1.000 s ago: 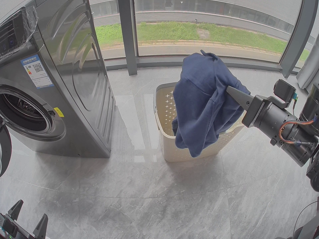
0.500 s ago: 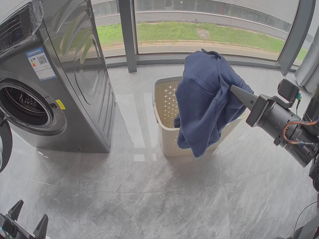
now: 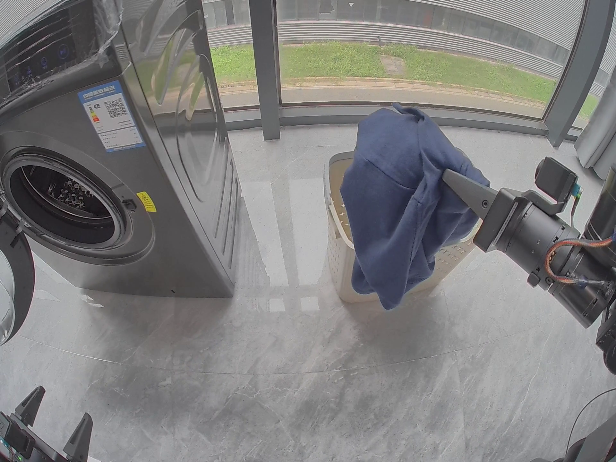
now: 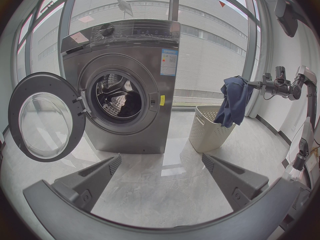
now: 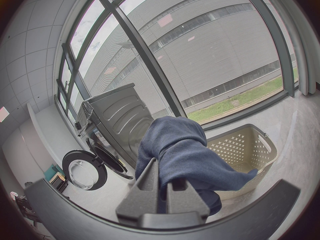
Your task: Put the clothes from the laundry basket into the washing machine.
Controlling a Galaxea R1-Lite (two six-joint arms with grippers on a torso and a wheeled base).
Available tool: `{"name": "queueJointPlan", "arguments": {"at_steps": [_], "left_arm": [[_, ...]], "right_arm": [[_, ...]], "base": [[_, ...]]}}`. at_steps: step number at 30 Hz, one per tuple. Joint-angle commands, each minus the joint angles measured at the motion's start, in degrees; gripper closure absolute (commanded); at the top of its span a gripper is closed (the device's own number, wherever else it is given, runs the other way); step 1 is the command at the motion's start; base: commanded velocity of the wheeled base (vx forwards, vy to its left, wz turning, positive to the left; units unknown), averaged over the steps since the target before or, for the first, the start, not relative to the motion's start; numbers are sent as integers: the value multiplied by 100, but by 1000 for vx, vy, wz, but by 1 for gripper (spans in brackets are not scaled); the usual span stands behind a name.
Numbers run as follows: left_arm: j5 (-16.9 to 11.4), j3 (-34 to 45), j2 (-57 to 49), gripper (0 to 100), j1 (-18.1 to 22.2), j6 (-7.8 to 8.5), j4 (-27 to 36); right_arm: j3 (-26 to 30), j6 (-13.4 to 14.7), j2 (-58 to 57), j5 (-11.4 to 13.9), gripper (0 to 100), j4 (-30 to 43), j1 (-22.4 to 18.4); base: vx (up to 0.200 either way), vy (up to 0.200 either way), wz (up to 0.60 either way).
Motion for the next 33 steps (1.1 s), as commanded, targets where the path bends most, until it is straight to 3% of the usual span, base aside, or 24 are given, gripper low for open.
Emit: {"name": "queueJointPlan", "arguments": {"at_steps": [1, 15, 22, 33], "left_arm": [[2, 92, 8, 0, 0, -4, 2], [2, 92, 8, 0, 0, -4, 2], [2, 92, 8, 0, 0, 5, 2], [2, 92, 8, 0, 0, 5, 2]], "right_arm": [[56, -49, 4, 5, 100, -13, 42], [64, -119, -40, 22, 100, -22, 60], [56, -119, -75, 22, 100, -13, 60], [56, -119, -66, 22, 100, -13, 33]], "base": [[0, 200, 0], [0, 200, 0], [0, 0, 0], [-200, 0, 0]]}}
